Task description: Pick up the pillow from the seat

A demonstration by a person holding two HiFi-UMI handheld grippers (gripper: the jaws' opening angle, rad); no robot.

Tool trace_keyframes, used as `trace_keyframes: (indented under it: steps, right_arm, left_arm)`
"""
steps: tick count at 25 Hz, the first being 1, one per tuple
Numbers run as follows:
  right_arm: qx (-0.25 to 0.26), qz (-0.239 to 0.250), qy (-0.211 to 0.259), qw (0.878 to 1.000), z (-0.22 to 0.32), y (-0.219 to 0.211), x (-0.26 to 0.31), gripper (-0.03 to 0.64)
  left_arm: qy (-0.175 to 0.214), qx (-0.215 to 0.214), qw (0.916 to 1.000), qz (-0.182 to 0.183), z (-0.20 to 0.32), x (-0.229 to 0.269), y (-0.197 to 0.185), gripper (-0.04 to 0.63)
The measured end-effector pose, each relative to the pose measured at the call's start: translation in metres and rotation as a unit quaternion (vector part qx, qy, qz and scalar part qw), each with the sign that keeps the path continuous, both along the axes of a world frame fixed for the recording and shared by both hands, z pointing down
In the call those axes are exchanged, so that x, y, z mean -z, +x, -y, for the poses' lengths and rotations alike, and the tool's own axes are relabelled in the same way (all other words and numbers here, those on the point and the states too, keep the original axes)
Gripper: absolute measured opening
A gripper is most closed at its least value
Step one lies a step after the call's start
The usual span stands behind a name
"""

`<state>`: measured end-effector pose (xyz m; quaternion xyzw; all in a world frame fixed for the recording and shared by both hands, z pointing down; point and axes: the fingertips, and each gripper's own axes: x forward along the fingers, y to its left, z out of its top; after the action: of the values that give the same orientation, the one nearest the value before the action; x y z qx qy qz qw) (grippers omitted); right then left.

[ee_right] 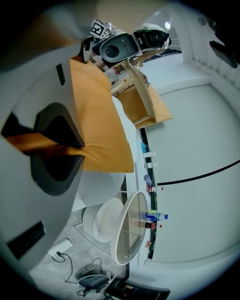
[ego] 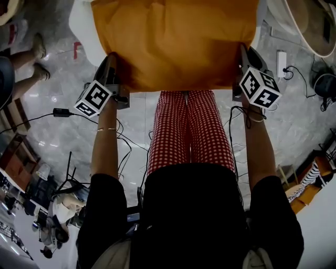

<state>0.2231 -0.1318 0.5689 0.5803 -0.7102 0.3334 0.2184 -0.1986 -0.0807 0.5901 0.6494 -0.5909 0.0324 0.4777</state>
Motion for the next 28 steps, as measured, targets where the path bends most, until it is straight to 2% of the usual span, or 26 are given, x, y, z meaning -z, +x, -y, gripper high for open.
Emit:
trace_keyframes:
  steps: [17,21,28]
  right_arm:
    - [-0.003,0.013,0.021,1.000,0.005,0.001,0.032,0.057]
    - [-0.004,0.017,0.026,1.000,0.007,-0.001,0.041,0.057]
    - [-0.001,0.027,0.037,0.999,0.008,-0.001,0.056,0.055]
  left_arm:
    - [0.034,0.001,0.9991,-0.026,0.010,0.035,0.002,0.015]
    - [0.049,-0.003,0.9987,-0.017,0.015,0.052,0.001,0.015]
    - [0.052,-0.002,0.9983,-0.026,0.014,0.068,0.001,0.015]
